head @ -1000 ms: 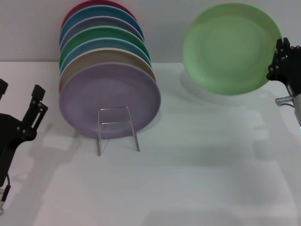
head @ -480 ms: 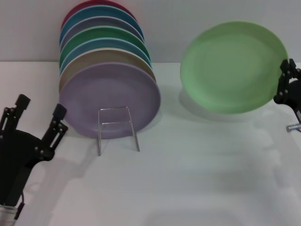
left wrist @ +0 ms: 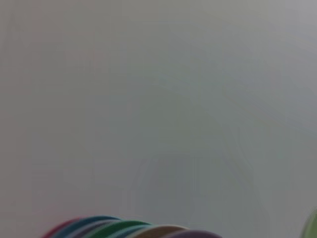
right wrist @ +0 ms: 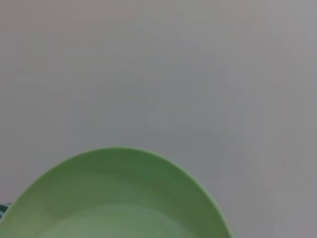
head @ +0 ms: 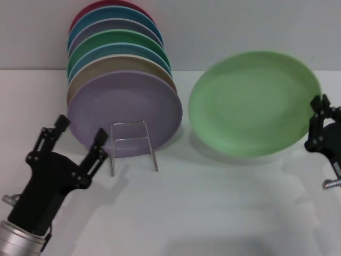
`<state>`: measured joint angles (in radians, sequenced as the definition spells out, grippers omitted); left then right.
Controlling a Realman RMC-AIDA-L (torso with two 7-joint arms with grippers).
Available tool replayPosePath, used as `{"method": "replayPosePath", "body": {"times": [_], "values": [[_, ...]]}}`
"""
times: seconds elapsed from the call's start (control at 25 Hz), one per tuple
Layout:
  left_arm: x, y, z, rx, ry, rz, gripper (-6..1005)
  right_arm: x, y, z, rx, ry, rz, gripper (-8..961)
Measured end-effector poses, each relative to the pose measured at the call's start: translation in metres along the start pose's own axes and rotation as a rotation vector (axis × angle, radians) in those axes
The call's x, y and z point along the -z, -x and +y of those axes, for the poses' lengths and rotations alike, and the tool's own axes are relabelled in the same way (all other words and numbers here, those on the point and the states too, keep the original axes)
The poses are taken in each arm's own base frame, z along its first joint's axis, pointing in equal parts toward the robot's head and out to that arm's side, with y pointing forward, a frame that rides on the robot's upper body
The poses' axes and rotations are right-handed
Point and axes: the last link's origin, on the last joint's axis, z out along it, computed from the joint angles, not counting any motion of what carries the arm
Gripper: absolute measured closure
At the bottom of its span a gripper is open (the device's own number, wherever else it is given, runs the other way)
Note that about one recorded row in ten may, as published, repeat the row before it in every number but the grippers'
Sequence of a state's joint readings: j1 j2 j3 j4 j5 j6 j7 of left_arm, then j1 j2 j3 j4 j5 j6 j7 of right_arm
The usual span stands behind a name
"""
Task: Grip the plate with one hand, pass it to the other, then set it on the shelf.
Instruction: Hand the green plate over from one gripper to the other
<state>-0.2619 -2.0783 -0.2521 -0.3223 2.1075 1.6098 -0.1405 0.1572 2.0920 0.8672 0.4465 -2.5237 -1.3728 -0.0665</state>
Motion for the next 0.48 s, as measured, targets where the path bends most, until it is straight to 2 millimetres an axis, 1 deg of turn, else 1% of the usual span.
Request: {"method": "replayPosePath", "body": {"times": [0.04,0.24,0.36,0.4,0.48], "values": [[-0.001,0.0,0.002,0.002,0.014,-0.003,204,0.0,0.0,0.0,0.0,0.0,0.0,853],[-0.003,0.004,0.011,0.009,0.072,-0.027,204,0.011,0.003,0.016,-0.006,-0.002,-0.003,851],[-0.004,0.009,0.015,0.013,0.103,-0.055,205,0.014,0.003,0.025,0.016,-0.013,0.005,849],[-0.004,0.009,0.016,0.013,0.107,-0.061,205,0.016,0.005,0.032,0.026,-0.007,0.002,848],[-0.005,0.012,0.017,0.014,0.116,-0.076,205,0.017,0.006,0.036,0.032,-0.002,-0.003,847]]}}
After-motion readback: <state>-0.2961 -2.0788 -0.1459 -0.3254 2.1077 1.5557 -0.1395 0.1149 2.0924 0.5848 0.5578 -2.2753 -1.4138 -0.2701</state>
